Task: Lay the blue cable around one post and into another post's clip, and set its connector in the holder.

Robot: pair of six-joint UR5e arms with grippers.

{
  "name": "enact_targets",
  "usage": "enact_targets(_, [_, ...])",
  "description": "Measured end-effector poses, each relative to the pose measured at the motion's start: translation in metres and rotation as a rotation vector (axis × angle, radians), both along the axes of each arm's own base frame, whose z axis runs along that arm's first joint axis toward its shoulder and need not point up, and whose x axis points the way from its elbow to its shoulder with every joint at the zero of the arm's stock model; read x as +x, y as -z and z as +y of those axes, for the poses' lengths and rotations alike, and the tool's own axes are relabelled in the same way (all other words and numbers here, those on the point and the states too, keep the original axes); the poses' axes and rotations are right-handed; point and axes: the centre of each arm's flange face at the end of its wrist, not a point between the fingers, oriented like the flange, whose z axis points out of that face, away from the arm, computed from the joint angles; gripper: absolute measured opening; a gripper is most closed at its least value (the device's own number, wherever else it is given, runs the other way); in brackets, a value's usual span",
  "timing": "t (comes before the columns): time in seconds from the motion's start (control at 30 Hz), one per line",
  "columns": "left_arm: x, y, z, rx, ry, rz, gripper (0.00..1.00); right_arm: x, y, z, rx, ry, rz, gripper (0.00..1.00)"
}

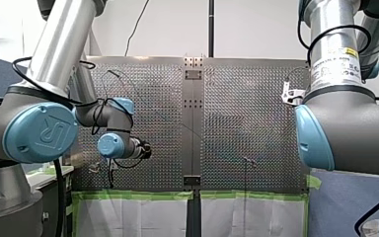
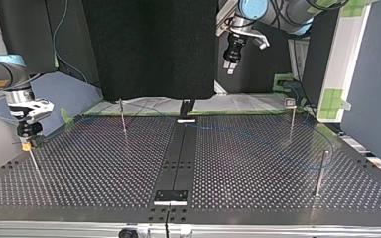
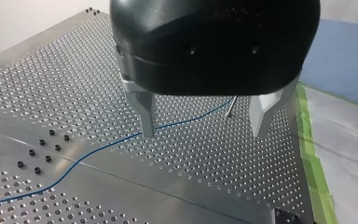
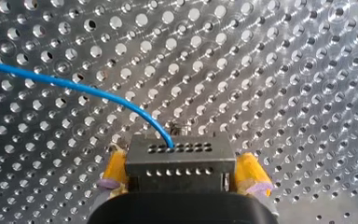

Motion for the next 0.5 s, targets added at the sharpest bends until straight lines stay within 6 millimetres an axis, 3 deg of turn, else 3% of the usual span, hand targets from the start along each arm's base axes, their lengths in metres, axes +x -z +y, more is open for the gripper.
enact_targets(0.5, [0.0002, -0.0001, 0.0000, 0.000, -0.001, -0.001, 1.00, -0.0029, 0.0002, -0.0012, 0.001, 0.041, 0.000, 1.00])
